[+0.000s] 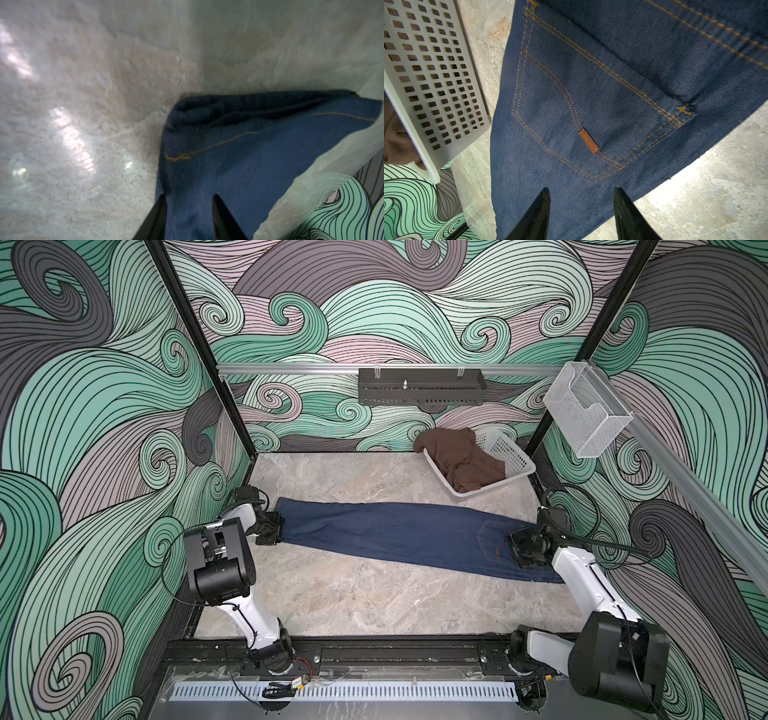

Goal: Fold and stack the trousers
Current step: Smooth out the trousers at the center of the table.

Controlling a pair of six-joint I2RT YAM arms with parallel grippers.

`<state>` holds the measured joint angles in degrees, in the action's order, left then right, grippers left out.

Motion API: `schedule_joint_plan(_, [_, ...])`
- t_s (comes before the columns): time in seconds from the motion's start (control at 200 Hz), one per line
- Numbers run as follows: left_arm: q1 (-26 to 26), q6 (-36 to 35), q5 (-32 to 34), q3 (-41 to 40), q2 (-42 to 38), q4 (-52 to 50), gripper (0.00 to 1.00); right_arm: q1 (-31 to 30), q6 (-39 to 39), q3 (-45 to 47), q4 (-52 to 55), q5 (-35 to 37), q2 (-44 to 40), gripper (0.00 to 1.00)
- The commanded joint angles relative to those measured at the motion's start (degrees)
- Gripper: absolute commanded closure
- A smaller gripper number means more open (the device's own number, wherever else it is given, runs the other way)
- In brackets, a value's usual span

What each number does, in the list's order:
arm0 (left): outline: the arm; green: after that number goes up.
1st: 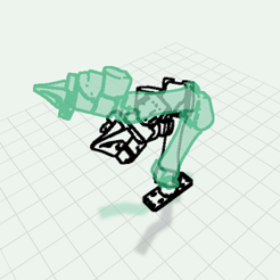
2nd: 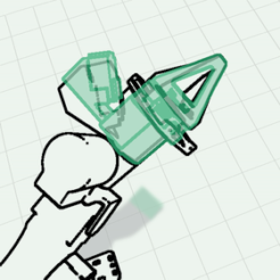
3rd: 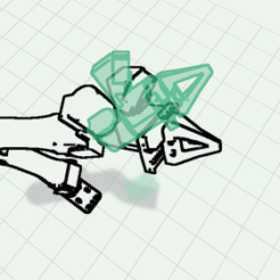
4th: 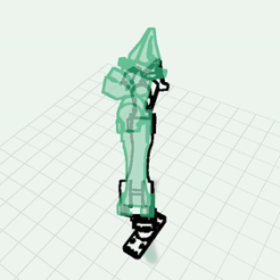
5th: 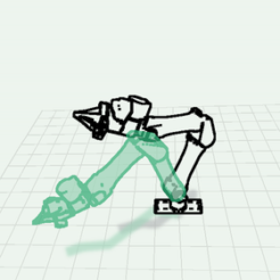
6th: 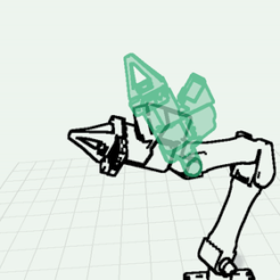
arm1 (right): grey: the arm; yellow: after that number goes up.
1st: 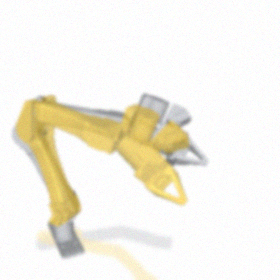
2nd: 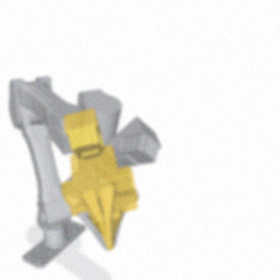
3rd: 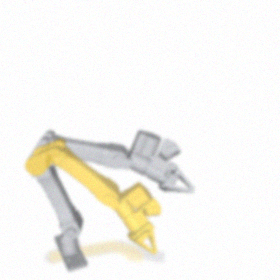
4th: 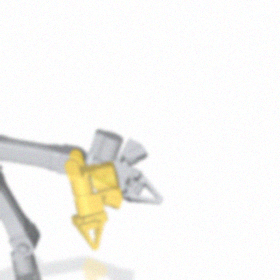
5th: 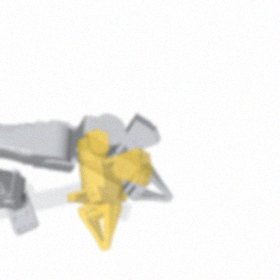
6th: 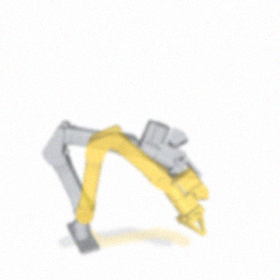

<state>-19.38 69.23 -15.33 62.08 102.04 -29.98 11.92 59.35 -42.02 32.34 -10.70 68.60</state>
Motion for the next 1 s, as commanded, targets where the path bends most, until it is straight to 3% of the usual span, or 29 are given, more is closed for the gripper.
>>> schedule_joint_plan(0.0, [-0.53,0.9,1.93,1.49,0.93,0.19,0.66,-0.52,-0.23,0.51,-0.12,-0.22,0.9,0.5])
schedule_joint_plan(0.285, [-0.57,-0.31,3.01,2.88,4.3,-0.14,0.77,-0.76,0.06,0.62,0.31,-0.8,0.79,0.5])
schedule_joint_plan(0.495, [-0.57,-0.99,2.88,3.92,2.64,-0.43,1.0,-0.85,-0.04,0.36,3.37,-2.81,-1.76,0.47])
schedule_joint_plan(0.791, [-0.27,-6.31,3.76,10.44,-1.43,-4.36,1.0,-1.02,1.66,2.57,8.28,-7.04,-6.55,0.28])
schedule_joint_plan(0.996, [-0.15,-7.29,1.29,11.34,1.05,-3.73,1.0,-1.0,3.46,4.88,9.87,-6.98,-9.76,0.26])
